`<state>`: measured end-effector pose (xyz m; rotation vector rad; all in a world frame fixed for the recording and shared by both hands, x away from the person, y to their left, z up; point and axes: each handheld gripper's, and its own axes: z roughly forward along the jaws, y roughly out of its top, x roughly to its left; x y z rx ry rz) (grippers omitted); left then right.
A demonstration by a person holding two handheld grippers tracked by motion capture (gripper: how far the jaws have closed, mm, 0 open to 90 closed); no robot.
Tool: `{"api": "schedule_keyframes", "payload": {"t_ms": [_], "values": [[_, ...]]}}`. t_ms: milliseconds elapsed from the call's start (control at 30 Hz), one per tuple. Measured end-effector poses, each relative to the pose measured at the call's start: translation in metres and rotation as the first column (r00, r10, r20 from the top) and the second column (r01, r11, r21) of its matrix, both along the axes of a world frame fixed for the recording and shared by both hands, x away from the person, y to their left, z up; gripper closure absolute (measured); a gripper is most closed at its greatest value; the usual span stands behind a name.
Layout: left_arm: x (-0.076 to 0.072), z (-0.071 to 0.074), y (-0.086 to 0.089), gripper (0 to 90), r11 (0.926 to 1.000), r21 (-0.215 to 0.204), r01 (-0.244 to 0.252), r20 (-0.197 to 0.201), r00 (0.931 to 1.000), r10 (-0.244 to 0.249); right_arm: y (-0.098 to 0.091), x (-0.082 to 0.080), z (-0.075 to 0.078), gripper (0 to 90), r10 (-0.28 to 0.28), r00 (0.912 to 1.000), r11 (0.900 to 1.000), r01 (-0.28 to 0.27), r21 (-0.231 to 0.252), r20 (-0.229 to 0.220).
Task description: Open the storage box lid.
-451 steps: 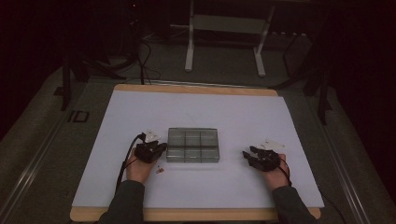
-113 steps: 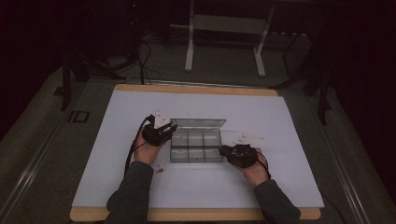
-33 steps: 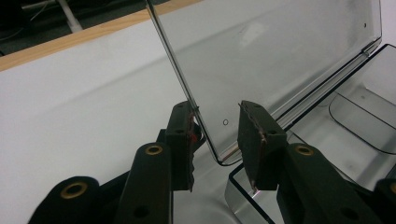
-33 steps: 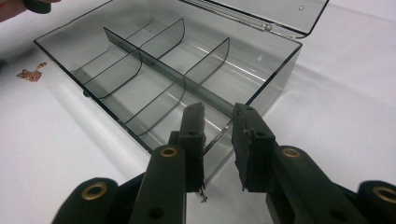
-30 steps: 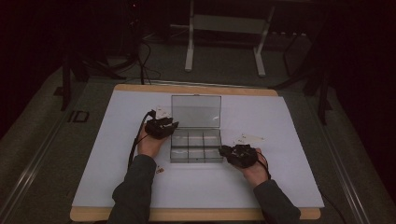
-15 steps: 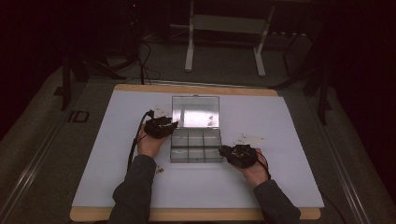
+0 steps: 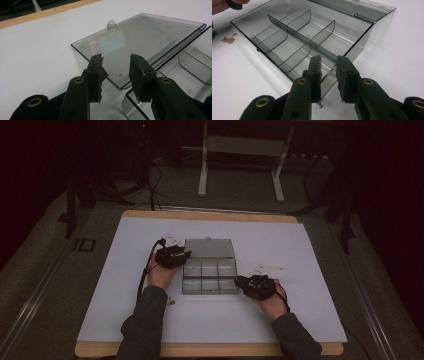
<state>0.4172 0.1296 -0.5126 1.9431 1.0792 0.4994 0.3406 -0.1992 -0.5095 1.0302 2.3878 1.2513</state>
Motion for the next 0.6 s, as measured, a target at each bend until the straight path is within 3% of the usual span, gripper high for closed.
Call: {"api": "schedule_keyframes", "payload": {"t_ms": [600], "values": [[-0.0003, 0.0003, -0.0027, 63.7, 0.9999, -0.008, 0.011, 0.002, 0.9999, -0.011, -0.0010, -0.0028, -0.0010, 73.5, 0.002, 1.0000, 1.0000, -0.002, 0.008, 0.001]]}}
